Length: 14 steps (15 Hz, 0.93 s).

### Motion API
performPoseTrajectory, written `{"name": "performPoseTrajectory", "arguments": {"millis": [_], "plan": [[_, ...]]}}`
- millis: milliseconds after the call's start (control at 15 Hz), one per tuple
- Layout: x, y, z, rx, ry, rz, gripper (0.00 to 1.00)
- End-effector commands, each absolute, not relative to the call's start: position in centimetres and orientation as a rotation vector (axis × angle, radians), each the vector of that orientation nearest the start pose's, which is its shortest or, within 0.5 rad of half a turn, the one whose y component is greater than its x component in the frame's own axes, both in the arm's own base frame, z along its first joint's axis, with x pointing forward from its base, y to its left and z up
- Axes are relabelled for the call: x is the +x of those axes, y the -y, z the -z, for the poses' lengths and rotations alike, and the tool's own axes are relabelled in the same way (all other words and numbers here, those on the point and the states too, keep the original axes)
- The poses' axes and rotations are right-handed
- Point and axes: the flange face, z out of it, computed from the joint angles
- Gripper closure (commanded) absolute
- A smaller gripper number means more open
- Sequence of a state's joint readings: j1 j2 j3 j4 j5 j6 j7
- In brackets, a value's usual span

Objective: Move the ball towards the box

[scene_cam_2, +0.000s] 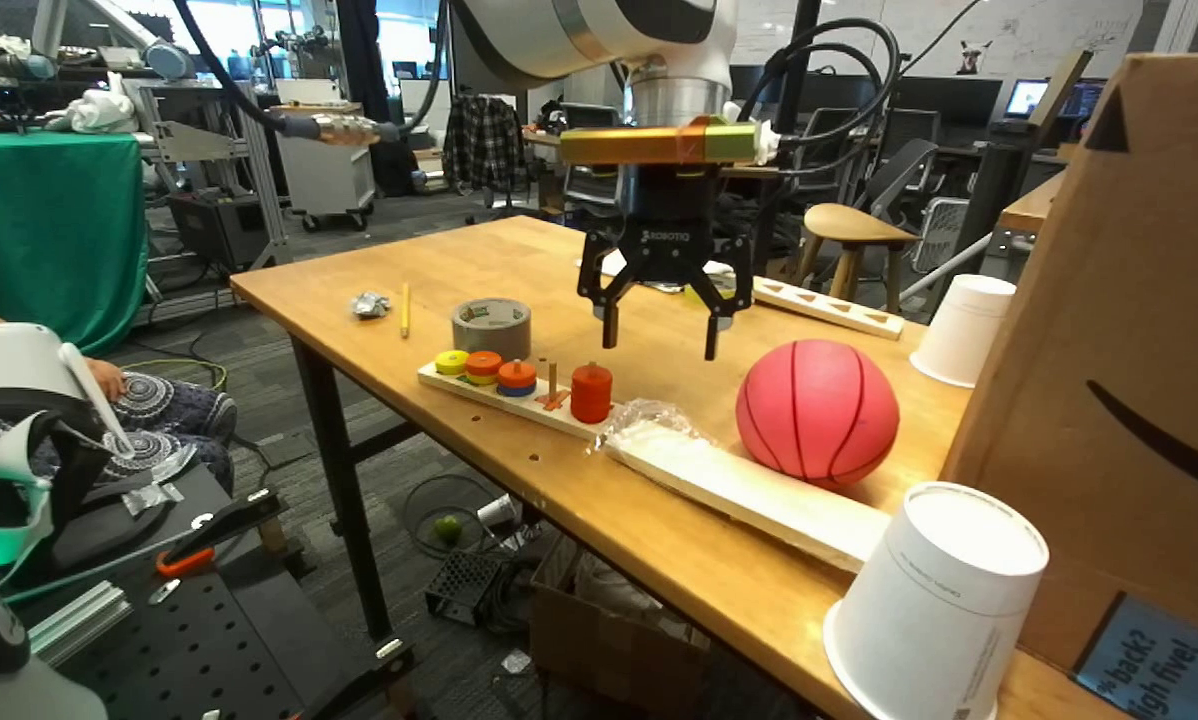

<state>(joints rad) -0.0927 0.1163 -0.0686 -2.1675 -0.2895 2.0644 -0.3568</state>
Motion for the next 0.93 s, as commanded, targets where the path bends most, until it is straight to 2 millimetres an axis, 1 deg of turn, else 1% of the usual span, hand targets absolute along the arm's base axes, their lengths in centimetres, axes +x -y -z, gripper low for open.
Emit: {"name": "performPoseTrajectory", "arguments": {"millis": [0,200,333,467,667,867], "plan": [[52.2,11.0,-32.7,-3.237,0.528,-0.452,0.0],[52.1,12.1,-31.8,-3.223,0.496,-0.455,0.0],[52.1,13.0,-31.5,-3.229,0.481,-0.426,0.0],[52.3,14.1,-31.8,-3.276,0.473,-0.356,0.0],[52.6,15.9,-33.1,-3.382,0.468,-0.255,0.0],[52.8,18.1,-34.5,-3.491,0.446,-0.204,0.0]]}}
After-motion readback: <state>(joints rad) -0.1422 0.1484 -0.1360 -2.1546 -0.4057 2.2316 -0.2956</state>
